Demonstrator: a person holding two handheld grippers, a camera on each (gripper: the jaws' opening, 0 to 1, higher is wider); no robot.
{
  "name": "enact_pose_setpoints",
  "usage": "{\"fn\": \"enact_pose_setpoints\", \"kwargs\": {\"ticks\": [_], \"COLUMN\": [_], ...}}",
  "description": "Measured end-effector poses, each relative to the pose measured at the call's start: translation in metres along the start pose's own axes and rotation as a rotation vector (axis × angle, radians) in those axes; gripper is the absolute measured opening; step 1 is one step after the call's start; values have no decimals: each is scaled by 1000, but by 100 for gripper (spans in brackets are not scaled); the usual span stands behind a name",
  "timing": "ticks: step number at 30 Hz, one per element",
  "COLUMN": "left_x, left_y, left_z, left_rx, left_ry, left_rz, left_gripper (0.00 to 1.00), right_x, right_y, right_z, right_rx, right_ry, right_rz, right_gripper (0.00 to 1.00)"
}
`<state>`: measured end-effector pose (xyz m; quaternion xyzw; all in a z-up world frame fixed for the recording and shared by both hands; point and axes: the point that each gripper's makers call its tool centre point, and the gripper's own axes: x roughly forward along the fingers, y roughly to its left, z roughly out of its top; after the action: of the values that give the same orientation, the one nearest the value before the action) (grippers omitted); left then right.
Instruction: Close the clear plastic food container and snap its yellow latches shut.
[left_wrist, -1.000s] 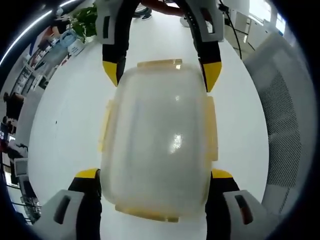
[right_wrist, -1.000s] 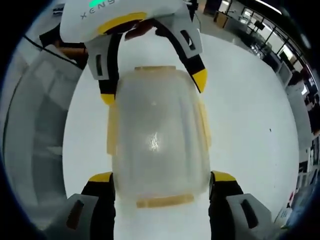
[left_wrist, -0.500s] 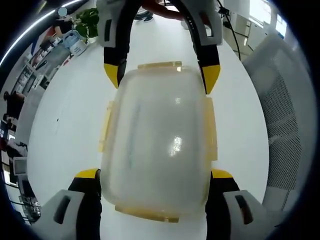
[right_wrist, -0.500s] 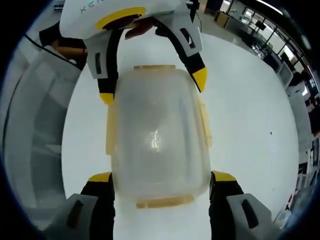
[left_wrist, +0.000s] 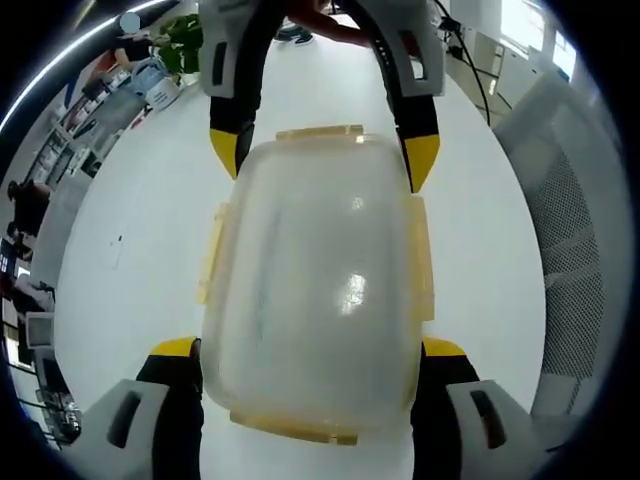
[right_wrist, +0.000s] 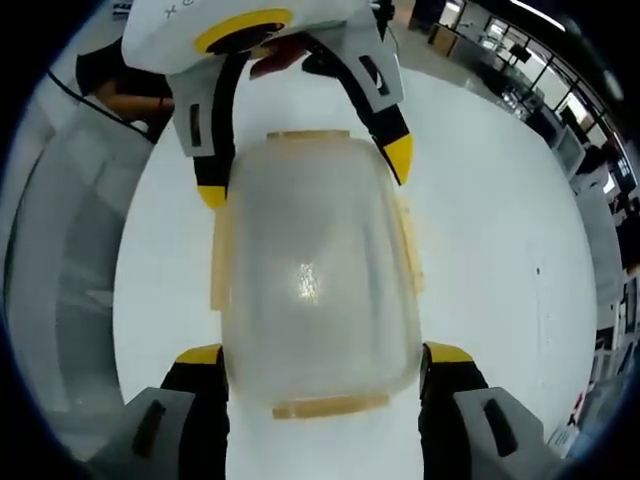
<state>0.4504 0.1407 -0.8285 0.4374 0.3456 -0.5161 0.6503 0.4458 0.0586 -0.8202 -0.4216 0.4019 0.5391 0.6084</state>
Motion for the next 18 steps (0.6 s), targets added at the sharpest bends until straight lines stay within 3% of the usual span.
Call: {"fn": "enact_pose_setpoints", "kwargs": {"ticks": [18], "left_x": [8], "left_y": [29], "left_z": [4], "left_rx": [3], "left_ry": [-7], "left_rz": [-2], "left_gripper": [88], "right_x": [7], "right_y": [-29], "right_z": [-3], "right_rx": [15], "right_ry": [-5], "right_rz": [-3], "right_gripper": [82]}}
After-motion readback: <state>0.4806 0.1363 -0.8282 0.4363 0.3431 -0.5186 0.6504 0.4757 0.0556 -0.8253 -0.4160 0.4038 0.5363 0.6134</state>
